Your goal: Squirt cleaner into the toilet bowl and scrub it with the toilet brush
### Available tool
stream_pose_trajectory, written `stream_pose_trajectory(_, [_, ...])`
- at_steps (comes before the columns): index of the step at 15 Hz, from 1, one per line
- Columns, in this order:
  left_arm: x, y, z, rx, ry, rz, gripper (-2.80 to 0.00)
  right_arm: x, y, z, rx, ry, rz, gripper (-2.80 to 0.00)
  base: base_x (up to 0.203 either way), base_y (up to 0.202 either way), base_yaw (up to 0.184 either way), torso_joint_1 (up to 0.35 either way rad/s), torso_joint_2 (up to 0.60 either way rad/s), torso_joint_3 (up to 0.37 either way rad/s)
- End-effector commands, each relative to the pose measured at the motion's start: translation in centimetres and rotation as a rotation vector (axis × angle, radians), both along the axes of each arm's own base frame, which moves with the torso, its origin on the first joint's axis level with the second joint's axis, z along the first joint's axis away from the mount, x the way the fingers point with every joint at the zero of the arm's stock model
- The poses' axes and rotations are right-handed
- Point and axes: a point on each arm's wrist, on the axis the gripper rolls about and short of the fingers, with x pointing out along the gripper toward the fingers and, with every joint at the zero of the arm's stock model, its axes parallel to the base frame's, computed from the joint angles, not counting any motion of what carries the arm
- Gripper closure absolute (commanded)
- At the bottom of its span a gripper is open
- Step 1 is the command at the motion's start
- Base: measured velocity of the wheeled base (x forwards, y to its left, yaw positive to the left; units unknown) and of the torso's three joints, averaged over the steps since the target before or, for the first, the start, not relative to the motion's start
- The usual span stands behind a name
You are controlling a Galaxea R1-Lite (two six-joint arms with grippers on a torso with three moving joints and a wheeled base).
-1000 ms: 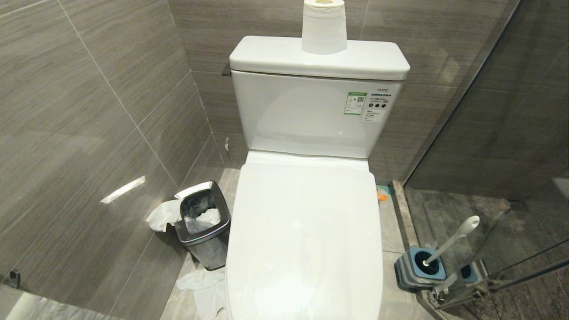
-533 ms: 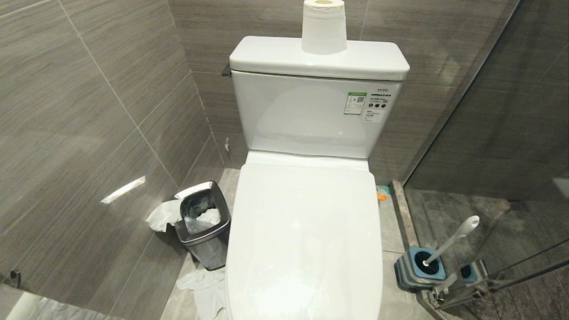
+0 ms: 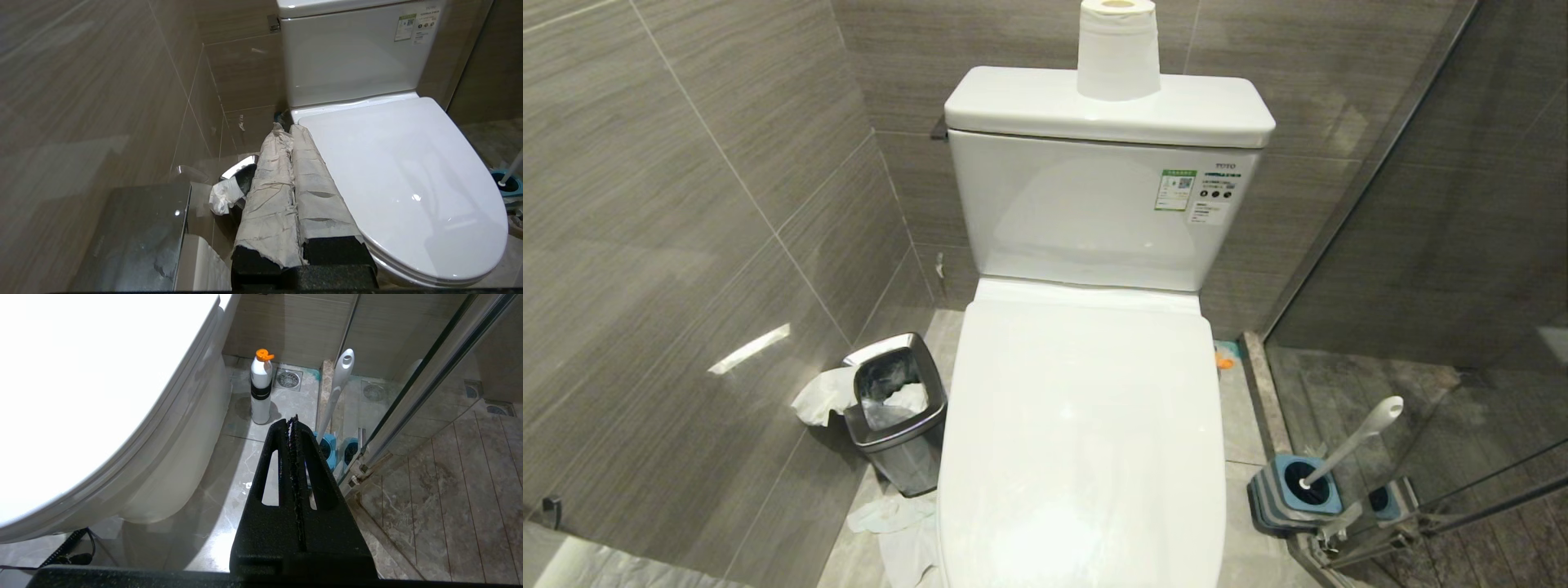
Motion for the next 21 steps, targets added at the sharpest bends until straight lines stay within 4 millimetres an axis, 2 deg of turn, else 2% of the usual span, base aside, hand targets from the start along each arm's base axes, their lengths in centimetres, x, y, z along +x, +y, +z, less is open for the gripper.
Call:
stream_pose_trajectory(1, [-0.2, 0.1, -2.3, -0.003, -0.021, 0.013, 0.00, 0.0, 0.0, 0.0, 0.000, 0.001, 0.000, 0.00, 0.000, 0.000, 0.000, 0.000, 0.00, 0.000])
stream_pose_trajectory(3, [0.9, 0.2, -4.0, -0.011, -0.043, 0.035, 0.00, 0.0, 0.0, 0.0, 0.000, 0.001, 0.000, 0.00, 0.000, 0.000, 0.000, 0.000, 0.00, 0.000])
stream_pose_trajectory(6, [3.2, 0.3, -5.5, -0.025, -0.076, 0.073, 0.00, 0.0, 0.0, 0.0, 0.000, 0.001, 0.000, 0.00, 0.000, 0.000, 0.000, 0.000, 0.00, 0.000])
stream_pose_trajectory(13, [8.1, 0.4, -10.6, -0.026, -0.043, 0.107, 0.00, 0.0, 0.0, 0.0, 0.000, 0.001, 0.000, 0.00, 0.000, 0.000, 0.000, 0.000, 0.00, 0.000])
stream_pose_trajectory(19, [10.2, 0.4, -14.8, -0.018, 0.043, 0.138, 0.00, 0.0, 0.0, 0.0, 0.000, 0.001, 0.000, 0.00, 0.000, 0.000, 0.000, 0.000, 0.00, 0.000])
stream_pose_trajectory(21, [10.3, 0.4, -15.4, -0.025, 0.093, 0.146, 0.00, 0.0, 0.0, 0.0, 0.000, 0.001, 0.000, 0.00, 0.000, 0.000, 0.000, 0.000, 0.00, 0.000])
